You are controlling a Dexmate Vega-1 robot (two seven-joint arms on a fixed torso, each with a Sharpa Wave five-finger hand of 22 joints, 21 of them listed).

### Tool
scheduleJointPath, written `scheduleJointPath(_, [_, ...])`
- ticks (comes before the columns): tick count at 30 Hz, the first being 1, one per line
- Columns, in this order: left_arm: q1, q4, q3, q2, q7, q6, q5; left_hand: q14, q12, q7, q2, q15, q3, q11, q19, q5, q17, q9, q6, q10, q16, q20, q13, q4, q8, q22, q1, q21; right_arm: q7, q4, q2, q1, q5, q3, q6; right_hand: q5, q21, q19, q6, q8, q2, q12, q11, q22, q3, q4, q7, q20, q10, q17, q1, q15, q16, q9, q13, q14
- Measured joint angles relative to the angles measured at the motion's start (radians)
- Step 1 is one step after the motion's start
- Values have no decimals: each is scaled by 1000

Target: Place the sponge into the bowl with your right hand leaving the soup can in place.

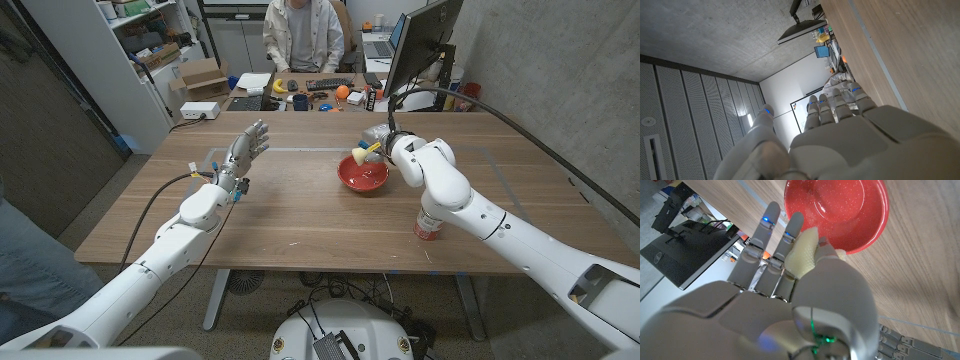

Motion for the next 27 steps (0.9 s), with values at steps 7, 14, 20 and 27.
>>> scheduleJointPath(7, [9, -14, 1, 6, 16, 8, 12, 0, 0, 0, -4, 0, 4, 0, 0, 0, 0, 0, 0, 0, 0, 0, 0, -12, 0, 0, 6, 0, -1, 17, 8, 8, -1, -13, -3, 0, 0, 0, 2, -2, -1, -4, 0, 0, 0, 0, -2, 0, 0, 0, 1, 2, -7, 0, 0, 2])
scheduleJointPath(14, [19, -31, 0, 12, 29, 14, 21, 6, 0, 6, -7, 6, 3, 0, 0, 0, 0, 0, -5, 0, 0, 0, 0, -19, 0, 0, 19, 0, -2, 30, 13, 13, -2, -23, -8, -1, 0, 0, 3, -5, -1, -4, 0, 0, 0, 0, -3, 0, 0, 5, 1, -4, -7, 1, 3, 7])
scheduleJointPath(20, [28, -46, -3, 18, 39, 16, 30, 6, 0, 6, -12, 6, 3, 0, 0, 0, -2, 0, -5, 0, 0, 0, 0, -27, 0, 0, 25, 0, -17, 47, 14, 14, 10, -28, -10, -1, 0, 0, 3, -5, -2, -10, -5, 0, 0, 0, -3, 0, 5, 6, 2, -4, -11, 1, 5, 7])
scheduleJointPath(27, [36, -61, -6, 24, 47, 25, 34, 1, 0, 5, -20, 12, 3, 0, 0, 0, -2, 0, -5, 0, 0, 0, 0, -36, 0, 0, 32, 0, -38, 68, 14, 14, 18, -39, -15, -3, 0, 0, 3, -5, -2, -10, -5, 0, 0, 0, -3, 0, 5, 9, 2, -4, -12, 1, 5, 7])
